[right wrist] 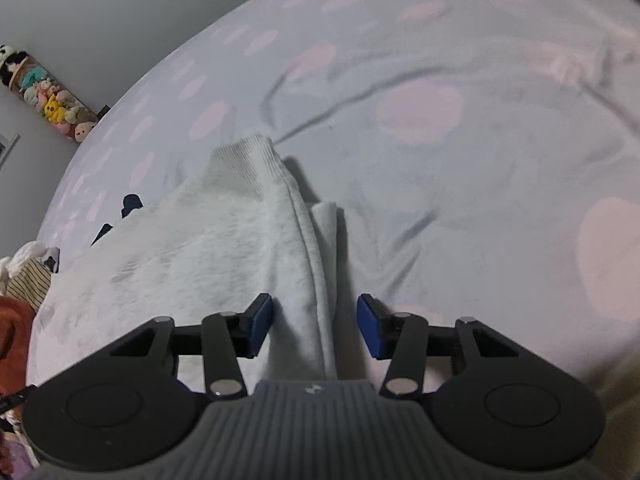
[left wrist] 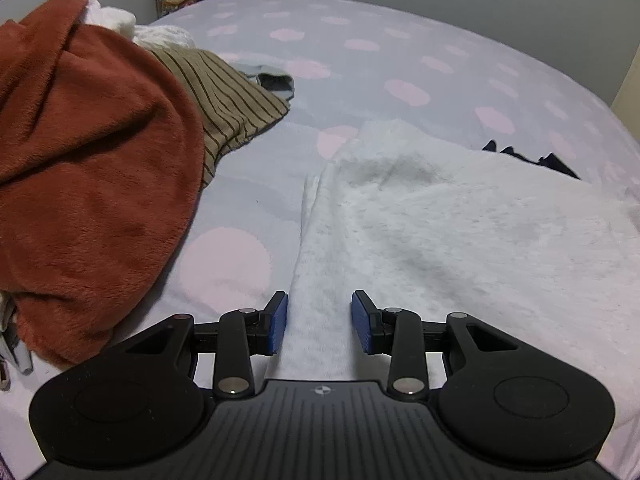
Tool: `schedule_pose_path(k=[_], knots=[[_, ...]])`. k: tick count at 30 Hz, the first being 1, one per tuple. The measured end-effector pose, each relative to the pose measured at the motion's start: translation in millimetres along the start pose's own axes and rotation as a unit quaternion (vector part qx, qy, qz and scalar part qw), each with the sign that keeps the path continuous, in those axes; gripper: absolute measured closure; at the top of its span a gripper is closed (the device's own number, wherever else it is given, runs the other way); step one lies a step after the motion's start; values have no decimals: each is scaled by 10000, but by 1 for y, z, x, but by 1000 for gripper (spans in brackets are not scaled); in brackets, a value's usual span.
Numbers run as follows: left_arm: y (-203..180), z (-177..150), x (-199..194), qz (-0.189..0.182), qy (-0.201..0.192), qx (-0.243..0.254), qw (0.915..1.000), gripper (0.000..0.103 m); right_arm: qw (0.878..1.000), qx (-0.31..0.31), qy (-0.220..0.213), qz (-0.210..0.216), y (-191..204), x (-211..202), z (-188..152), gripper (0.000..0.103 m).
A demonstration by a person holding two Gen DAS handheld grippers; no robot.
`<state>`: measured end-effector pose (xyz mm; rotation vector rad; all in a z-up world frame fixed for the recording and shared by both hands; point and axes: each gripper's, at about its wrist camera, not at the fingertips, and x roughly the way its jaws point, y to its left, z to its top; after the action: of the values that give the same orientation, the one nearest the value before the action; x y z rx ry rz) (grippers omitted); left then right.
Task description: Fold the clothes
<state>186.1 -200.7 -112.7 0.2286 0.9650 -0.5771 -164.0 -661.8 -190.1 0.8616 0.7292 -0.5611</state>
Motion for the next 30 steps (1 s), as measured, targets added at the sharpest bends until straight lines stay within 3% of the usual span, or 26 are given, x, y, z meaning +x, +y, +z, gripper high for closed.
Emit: schedule_pose_path(k=[2,4,5,7,10,13,19,26,30], knots=[[1,-1,6,0,41,-58,10000,70,9999,66,11,107,-4,8,-2,55],[1,-3,10,-2,51,-91,9999,70,9996,96,16,249,-4,11,-4,70],[1,-4,11,-2,51,-99,9999,70,9997,49,18,221,-3,12,-5,72],[0,-6,12,9,36,-73,10000,70,9999,-30,14,153,2,11,-5,84],[-1,-5,5,3,-40,8,10000,70,9999,-137,-22,18,13,4,-3,91],[3,-4,-6,-54,-163,49,9998,70,9996,-252,-152,-14,30,-18,2,92],[17,-8,-28,-279,-406,-117,9987,70,9988,-66,-289,389,77,-70,17,93],[33,-15,-51,-602,-648,-213,9959,70,9945,-95,-353,978,168,-109,24,93],[44,-15,-64,-747,-796,-268,9937,70,9912,-376,-311,1232,231,-111,14,93]])
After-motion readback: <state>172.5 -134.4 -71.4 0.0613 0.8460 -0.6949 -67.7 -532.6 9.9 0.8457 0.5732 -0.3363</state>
